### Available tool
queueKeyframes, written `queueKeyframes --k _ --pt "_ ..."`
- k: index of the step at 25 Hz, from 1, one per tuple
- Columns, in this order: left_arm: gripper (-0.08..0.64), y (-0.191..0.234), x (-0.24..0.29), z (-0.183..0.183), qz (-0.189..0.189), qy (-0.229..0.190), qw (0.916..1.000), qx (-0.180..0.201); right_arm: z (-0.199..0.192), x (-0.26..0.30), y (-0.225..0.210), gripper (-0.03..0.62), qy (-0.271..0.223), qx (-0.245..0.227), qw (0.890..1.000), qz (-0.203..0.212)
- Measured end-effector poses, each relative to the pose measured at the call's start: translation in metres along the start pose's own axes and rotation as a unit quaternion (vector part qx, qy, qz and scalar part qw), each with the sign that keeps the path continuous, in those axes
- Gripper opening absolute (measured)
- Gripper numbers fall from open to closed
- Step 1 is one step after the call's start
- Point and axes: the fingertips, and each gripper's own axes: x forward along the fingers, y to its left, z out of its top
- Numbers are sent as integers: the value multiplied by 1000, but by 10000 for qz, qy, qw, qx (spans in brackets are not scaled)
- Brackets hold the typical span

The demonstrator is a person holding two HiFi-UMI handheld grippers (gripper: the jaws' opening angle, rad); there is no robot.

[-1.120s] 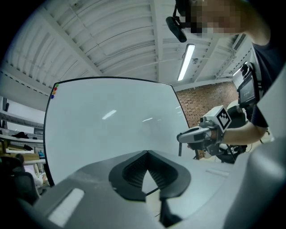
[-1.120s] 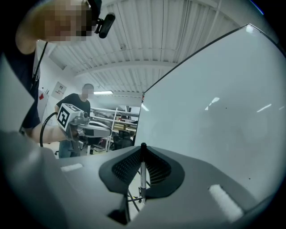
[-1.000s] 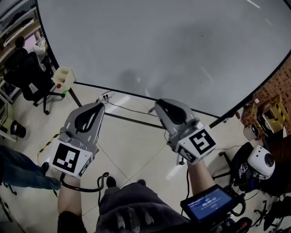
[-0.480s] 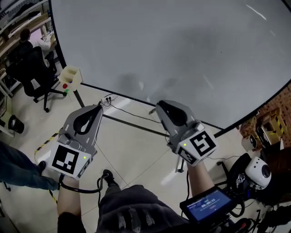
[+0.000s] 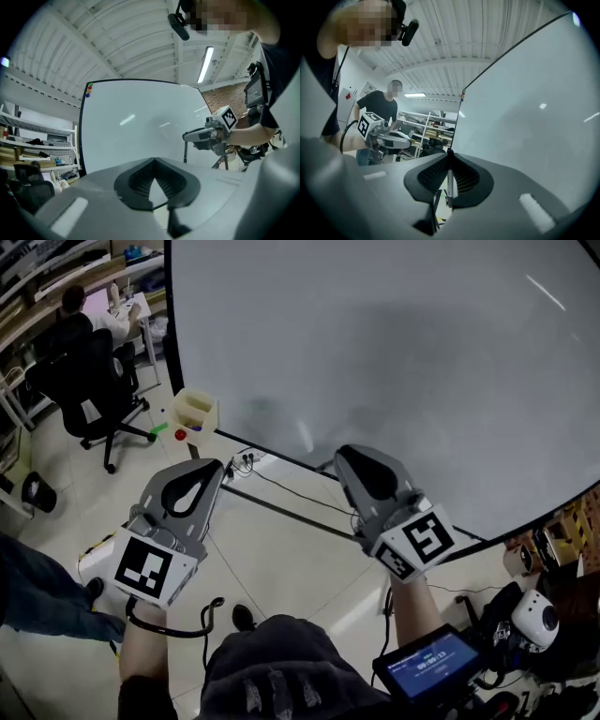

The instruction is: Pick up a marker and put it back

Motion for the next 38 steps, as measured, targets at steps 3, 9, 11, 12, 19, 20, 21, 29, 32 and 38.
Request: queueKeyframes --k 3,9,11,12,19,20,21,29,32,38 --pt "6 35 -5 -11 119 11 9999 -75 -1 42 8 29 -15 51 9999 109" --pt "6 89 -1 -33 474 -1 9984 -306 -9 121 16 29 -36 107 9984 548" --pt "6 106 5 -41 561 4 9980 -301 -14 147 18 29 -81 121 9974 707" --pt "6 114 8 -44 611 10 9977 -309 -16 160 19 29 -101 119 9967 792" --pt "6 159 33 -59 950 208 9947 -331 -20 227 7 29 -315 280 9910 1268" --pt "6 164 34 -60 1020 252 9939 -343 -21 234 7 29 -316 309 9898 1351" --pt "6 167 36 -62 1089 299 9929 -366 -22 240 8 29 -313 329 9886 1432" --pt "6 203 36 -100 1392 633 9865 -582 -52 306 23 29 -179 392 9844 1706" --pt "6 217 37 -113 1347 645 9867 -636 -66 330 23 29 -86 354 9861 1621" --pt "6 234 43 -137 927 610 9906 -803 -100 356 24 29 251 347 9913 1248"
